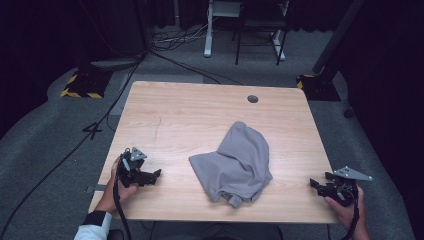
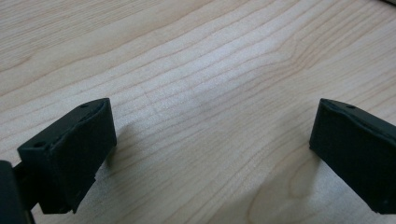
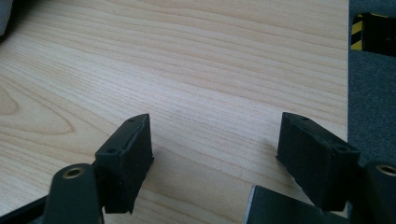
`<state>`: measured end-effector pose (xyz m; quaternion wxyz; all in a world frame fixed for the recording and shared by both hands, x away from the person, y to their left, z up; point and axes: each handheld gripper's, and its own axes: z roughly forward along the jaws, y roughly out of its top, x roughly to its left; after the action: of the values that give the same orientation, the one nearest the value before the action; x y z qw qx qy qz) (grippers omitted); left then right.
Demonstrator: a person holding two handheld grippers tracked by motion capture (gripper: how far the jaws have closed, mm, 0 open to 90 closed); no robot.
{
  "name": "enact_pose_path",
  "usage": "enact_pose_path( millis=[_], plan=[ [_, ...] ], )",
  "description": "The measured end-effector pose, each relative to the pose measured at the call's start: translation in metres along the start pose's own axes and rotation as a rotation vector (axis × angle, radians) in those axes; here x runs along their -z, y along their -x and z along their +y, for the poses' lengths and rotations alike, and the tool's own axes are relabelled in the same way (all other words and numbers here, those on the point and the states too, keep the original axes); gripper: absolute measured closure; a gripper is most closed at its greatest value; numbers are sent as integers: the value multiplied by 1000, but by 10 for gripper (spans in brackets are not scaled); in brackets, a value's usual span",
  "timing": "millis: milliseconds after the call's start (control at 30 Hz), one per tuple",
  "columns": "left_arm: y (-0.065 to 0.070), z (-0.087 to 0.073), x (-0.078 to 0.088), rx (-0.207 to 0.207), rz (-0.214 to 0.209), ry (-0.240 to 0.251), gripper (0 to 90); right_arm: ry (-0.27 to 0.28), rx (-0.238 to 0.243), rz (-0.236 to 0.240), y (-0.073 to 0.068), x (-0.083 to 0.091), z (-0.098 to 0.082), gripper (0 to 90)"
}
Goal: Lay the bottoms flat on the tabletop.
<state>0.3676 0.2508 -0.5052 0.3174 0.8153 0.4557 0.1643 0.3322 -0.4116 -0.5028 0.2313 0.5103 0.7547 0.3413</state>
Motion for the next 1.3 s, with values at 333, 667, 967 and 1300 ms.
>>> enact_pose_path(
  millis=[333, 667, 967, 1300],
  plan=[
    [14, 2, 4, -44, -34, 11, 184, -16, 21, -4, -3, -2, 4, 249],
    [91, 33, -6, -232, -198, 46, 177, 4, 172, 109, -43, -11, 58, 273],
    [168, 60, -22, -419, -340, 75, 195, -31, 283, 244, -104, -50, 97, 268],
    [168, 69, -50, -408, -351, 35, 415, -87, 257, 301, -115, -76, 97, 454]
  ],
)
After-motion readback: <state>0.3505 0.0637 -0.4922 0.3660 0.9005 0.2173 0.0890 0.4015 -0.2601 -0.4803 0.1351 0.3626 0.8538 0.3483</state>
